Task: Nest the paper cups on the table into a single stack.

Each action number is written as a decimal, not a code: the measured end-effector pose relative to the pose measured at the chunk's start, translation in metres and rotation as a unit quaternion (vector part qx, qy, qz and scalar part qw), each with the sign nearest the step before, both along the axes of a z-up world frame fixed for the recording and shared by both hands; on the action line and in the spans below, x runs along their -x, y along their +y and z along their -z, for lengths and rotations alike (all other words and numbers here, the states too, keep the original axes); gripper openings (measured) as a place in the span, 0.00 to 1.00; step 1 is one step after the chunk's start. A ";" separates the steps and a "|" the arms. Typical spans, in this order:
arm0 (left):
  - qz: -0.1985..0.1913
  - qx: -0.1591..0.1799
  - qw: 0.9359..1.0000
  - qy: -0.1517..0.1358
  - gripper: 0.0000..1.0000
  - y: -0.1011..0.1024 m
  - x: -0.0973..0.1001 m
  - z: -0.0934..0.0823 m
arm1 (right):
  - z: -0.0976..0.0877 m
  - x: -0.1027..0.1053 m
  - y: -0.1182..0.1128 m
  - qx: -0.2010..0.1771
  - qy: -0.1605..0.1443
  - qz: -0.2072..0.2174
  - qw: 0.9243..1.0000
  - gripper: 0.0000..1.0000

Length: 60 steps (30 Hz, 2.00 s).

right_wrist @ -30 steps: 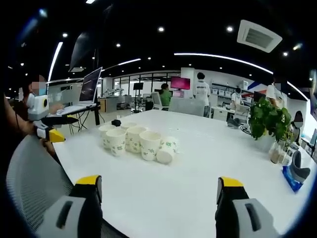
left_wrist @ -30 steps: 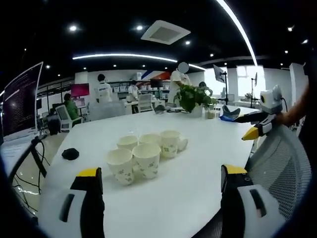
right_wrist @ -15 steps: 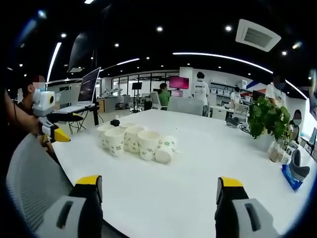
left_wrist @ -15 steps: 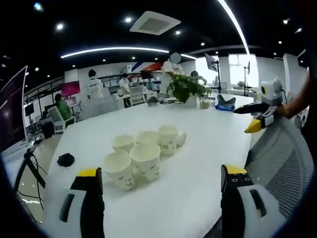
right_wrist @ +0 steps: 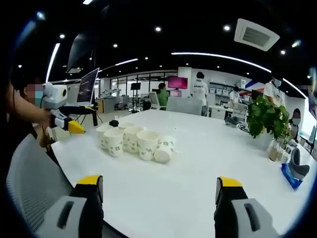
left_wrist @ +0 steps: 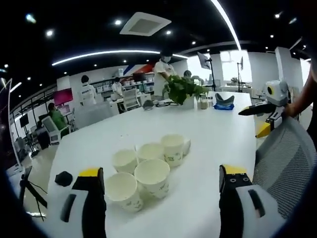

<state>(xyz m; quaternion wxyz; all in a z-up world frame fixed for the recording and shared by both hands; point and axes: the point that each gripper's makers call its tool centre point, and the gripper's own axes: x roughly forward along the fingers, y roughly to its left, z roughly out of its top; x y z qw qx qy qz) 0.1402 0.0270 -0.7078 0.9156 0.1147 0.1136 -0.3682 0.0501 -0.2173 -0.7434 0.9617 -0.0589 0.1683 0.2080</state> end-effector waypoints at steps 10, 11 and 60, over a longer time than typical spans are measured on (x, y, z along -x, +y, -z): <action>0.025 -0.002 1.000 0.005 0.87 -0.012 -0.022 -0.005 | 0.001 0.000 0.000 0.001 0.001 -0.001 1.000 0.96; 0.027 -0.001 1.000 0.005 0.86 -0.013 -0.023 -0.006 | 0.001 0.000 0.000 0.001 0.001 -0.001 1.000 0.96; 0.074 -0.113 0.985 0.107 0.21 -0.044 -0.049 0.079 | 0.005 0.001 -0.002 -0.002 0.011 0.000 1.000 0.90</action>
